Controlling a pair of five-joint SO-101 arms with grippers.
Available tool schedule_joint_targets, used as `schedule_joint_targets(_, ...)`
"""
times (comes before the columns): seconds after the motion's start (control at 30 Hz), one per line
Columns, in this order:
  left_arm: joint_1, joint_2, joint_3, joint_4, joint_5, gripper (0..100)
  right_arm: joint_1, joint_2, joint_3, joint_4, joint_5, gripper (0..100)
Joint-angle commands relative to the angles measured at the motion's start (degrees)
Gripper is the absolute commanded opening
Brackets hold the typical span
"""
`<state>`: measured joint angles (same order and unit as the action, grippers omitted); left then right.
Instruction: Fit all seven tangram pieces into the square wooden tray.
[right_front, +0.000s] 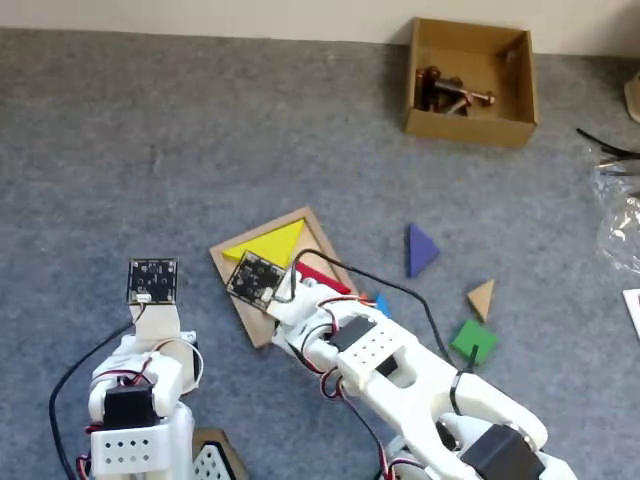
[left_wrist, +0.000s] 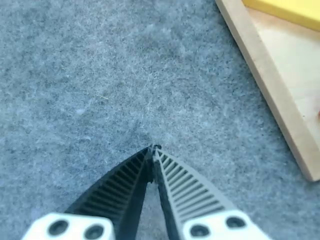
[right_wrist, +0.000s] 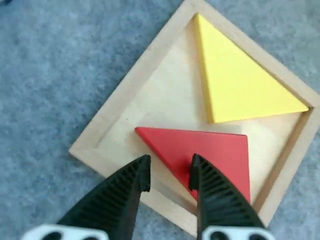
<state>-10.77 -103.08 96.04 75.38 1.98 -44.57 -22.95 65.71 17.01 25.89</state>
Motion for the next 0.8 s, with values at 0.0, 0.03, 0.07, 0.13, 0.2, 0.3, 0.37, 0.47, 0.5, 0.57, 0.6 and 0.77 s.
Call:
schedule_joint_targets(0.0,-0.48,0.4,1.19,0.44,0.18,0,1.01,-0.75,-4.53,0.04,-3.78,12.7)
schedule_joint_targets(0.03,-0.48,0.4,1.19,0.44,0.18,0,1.01,-0.75,-4.97,0.04,-4.92,12.7)
schedule_joint_targets(0.07,-0.48,0.4,1.19,0.44,0.18,0,1.01,-0.75,-5.49,0.04,-6.15,12.7)
schedule_joint_targets(0.13,-0.48,0.4,1.19,0.44,0.18,0,1.01,-0.75,-6.55,0.04,-7.74,12.7)
schedule_joint_targets(0.2,-0.48,0.4,1.19,0.44,0.18,0,1.01,-0.75,-7.08,0.04,-8.97,12.7)
schedule_joint_targets(0.3,-0.48,0.4,1.19,0.44,0.18,0,2.15,-0.84,-8.92,0.04,-8.97,12.7)
schedule_joint_targets(0.37,-0.48,0.4,1.19,0.44,0.18,0,4.97,-1.1,-9.8,0.13,-9.05,12.7)
schedule_joint_targets(0.47,-0.48,0.4,1.19,0.44,0.18,0,9.63,-0.92,-9.71,0.4,-8.97,12.7)
schedule_joint_targets(0.5,-0.48,0.4,1.19,0.44,0.18,0,10.95,-1.01,-9.63,0.48,-8.97,12.7)
schedule_joint_targets(0.57,-0.48,0.4,1.19,0.44,0.18,0,13.41,-1.19,-9.63,2.51,-8.97,12.7)
schedule_joint_targets(0.6,-0.48,0.4,1.19,0.44,0.18,0,14.37,-1.27,-9.89,4.53,-8.97,12.7)
schedule_joint_targets(0.77,-0.48,0.4,1.19,0.44,0.18,0,17.89,-0.75,-9.71,9.54,-7.65,12.7)
